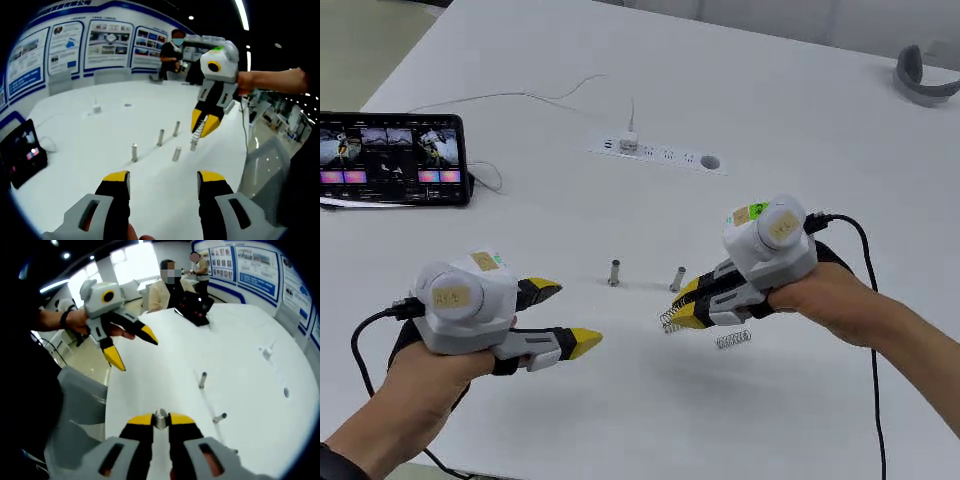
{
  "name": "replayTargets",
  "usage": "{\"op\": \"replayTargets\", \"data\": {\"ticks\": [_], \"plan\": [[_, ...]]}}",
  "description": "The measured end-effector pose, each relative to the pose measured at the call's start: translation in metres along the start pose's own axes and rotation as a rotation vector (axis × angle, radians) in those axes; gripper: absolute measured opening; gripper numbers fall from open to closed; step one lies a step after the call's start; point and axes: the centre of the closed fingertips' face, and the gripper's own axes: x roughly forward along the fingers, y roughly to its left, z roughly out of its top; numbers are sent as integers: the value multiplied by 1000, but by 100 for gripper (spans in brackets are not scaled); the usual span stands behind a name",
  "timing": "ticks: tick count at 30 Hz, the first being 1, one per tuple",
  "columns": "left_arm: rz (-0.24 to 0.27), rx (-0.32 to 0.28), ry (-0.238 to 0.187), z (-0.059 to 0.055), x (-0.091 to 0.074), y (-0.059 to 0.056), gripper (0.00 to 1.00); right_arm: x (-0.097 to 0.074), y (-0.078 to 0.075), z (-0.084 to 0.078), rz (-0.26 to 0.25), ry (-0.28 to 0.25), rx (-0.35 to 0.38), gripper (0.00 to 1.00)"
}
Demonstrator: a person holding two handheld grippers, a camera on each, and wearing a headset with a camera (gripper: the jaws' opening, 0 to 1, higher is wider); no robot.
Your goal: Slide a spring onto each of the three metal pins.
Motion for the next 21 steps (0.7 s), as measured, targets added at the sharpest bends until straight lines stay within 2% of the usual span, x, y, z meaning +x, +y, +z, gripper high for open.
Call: {"op": "replayTargets", "data": {"ticks": [11, 21], "plan": [[56, -44, 6, -7, -7, 18, 67, 12, -16, 5, -6, 33, -19, 12], [87, -68, 14, -16, -14, 28, 73, 19, -34, 14, -21, 48, -41, 12]]}}
